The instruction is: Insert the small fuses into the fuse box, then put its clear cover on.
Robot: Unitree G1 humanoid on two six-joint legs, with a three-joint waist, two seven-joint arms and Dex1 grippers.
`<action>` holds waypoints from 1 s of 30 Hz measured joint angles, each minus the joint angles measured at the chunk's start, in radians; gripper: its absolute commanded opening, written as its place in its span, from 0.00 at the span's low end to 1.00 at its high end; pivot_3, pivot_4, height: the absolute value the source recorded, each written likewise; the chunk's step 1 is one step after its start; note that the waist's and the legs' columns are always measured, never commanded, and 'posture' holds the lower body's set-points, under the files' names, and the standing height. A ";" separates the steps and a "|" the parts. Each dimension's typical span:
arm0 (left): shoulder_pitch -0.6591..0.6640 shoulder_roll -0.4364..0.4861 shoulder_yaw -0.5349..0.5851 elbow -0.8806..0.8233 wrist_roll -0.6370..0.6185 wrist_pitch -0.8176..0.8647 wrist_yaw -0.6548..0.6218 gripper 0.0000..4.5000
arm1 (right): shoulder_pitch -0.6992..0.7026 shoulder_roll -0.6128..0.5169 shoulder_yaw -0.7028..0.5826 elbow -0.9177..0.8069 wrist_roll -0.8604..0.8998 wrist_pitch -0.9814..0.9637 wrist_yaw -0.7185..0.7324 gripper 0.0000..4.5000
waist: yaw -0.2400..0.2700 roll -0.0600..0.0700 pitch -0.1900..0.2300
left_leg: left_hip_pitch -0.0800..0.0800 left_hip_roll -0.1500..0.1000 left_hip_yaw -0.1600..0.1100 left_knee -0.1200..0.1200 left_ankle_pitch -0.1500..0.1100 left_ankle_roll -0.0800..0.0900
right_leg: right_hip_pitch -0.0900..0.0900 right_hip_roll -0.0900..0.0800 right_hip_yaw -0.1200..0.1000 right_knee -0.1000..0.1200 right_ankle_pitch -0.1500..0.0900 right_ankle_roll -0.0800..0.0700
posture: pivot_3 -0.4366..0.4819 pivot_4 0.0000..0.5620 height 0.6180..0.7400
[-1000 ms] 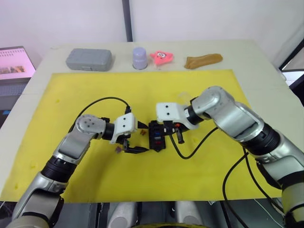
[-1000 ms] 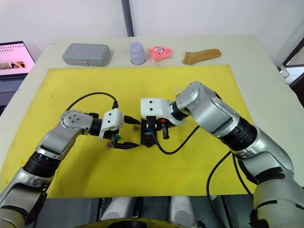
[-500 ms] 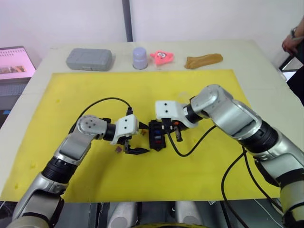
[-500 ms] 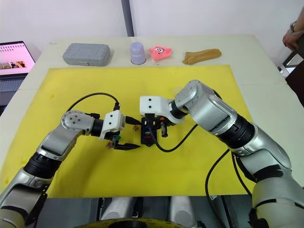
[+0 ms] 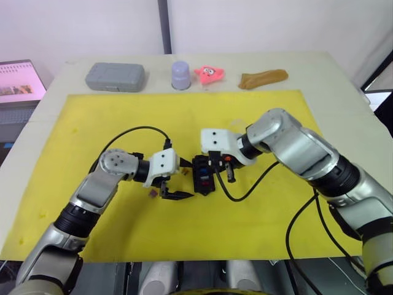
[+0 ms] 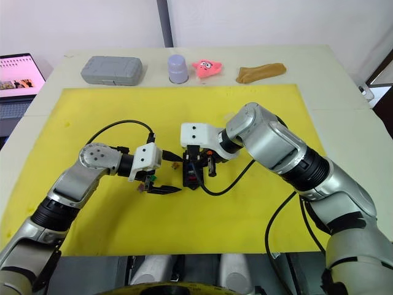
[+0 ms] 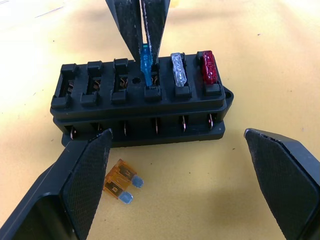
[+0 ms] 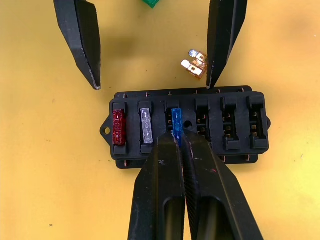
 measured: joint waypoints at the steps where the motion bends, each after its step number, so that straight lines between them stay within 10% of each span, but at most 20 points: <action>1: 0.000 0.000 0.000 0.000 0.000 0.000 0.000 0.98 | 0.000 -0.002 0.002 -0.003 0.000 -0.005 0.000 0.00 | 0.000 0.000 0.000 | 0.000 0.000 0.000 0.000 0.000 0.000 | 0.000 0.000 0.000 0.000 0.000 0.000 | 0.48 0.27 1.00; 30: -0.001 -0.013 -0.007 0.002 0.029 0.000 0.016 0.98 | -0.030 0.003 0.067 0.009 -0.064 -0.072 0.033 0.00 | -0.001 0.000 0.000 | 0.001 0.000 0.000 0.000 0.000 0.000 | 0.001 0.000 0.000 0.000 0.000 0.000 | 0.48 0.27 1.00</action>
